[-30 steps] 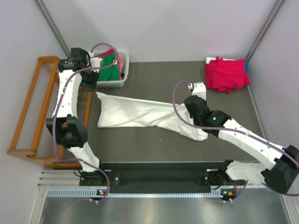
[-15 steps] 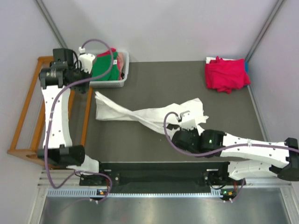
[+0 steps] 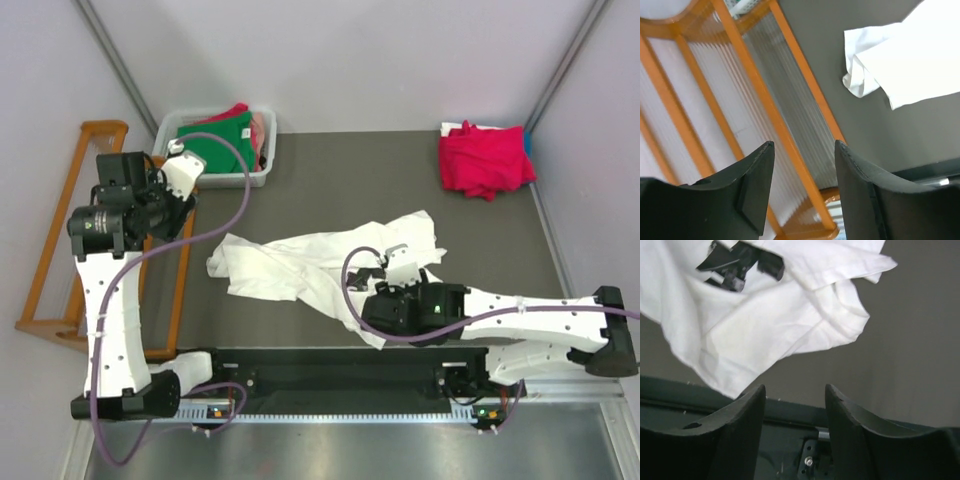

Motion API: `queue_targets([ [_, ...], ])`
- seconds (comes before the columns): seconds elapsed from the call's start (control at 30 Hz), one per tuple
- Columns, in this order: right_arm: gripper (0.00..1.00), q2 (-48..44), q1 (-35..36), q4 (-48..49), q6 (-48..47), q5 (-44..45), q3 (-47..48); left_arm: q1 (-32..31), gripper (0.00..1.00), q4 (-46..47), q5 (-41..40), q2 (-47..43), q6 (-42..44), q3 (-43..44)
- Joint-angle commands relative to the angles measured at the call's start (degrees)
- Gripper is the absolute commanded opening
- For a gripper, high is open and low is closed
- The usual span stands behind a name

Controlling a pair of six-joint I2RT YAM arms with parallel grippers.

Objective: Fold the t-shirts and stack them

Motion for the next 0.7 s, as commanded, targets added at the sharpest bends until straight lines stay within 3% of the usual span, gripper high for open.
queue_targets([
  [0.0,0.47,3.2,-9.4,11.4,-9.0,5.5,0.7,0.2,0.52,12.9,-4.3,4.9,-8.3,-10.1],
  [0.17,0.46,5.4,-20.9,25.4,-21.0,1.2,-2.1,0.1,0.41,11.6,-2.3,19.8,-13.4,-9.9],
  [0.4,0.45,12.2,-38.1,39.7,-31.1,-6.5,-1.5,0.1,0.31,14.0,1.4,26.2,-13.1,-6.7],
  [0.67,0.41,24.6,-42.0,44.6,-34.1,-11.2,5.2,0.0,0.30,16.8,-0.4,26.4,-11.8,-8.8],
])
